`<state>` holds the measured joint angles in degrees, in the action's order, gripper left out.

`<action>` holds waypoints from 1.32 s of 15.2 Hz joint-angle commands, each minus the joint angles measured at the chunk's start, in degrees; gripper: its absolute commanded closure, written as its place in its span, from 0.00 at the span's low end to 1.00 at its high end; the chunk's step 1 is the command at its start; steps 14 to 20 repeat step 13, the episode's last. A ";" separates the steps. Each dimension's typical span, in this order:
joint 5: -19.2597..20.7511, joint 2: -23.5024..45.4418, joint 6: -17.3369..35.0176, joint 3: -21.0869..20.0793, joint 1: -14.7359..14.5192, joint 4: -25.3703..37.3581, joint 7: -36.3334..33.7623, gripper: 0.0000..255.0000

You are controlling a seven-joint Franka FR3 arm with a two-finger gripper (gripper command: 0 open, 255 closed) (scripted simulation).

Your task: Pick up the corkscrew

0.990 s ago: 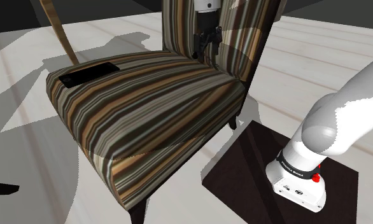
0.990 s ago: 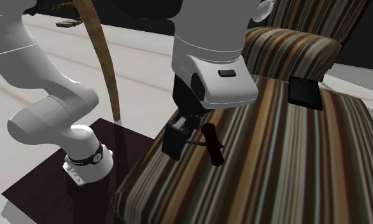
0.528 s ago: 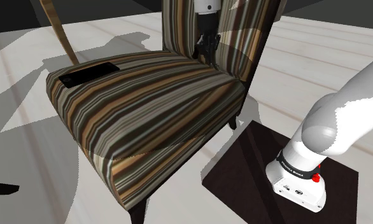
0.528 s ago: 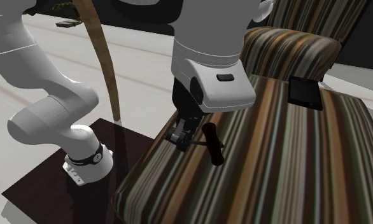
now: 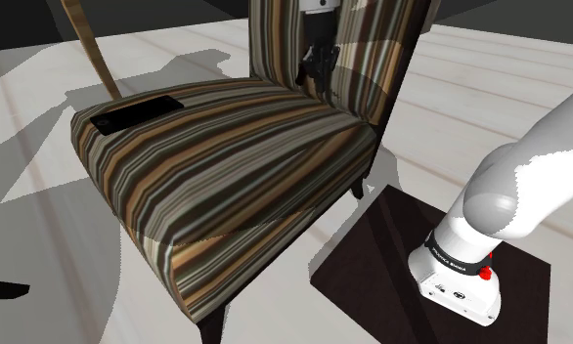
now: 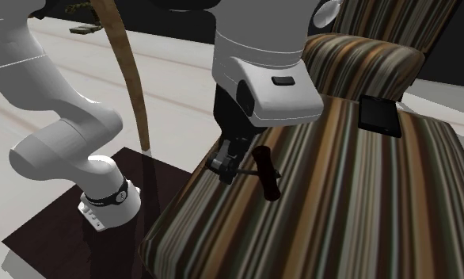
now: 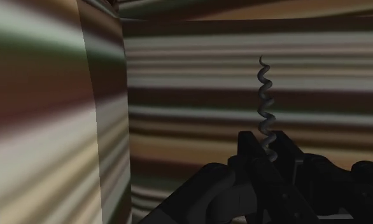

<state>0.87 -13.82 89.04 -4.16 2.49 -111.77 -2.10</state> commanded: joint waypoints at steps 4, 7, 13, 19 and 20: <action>0.04 0.46 -3.91 0.02 0.03 4.35 0.10 1.00; 0.08 0.92 -6.26 0.01 0.04 7.15 0.14 1.00; 0.14 1.74 -9.55 -0.01 0.06 11.27 0.18 1.00; 0.14 1.74 -9.55 -0.01 0.06 11.27 0.18 1.00; 0.14 1.74 -9.55 -0.01 0.06 11.27 0.18 1.00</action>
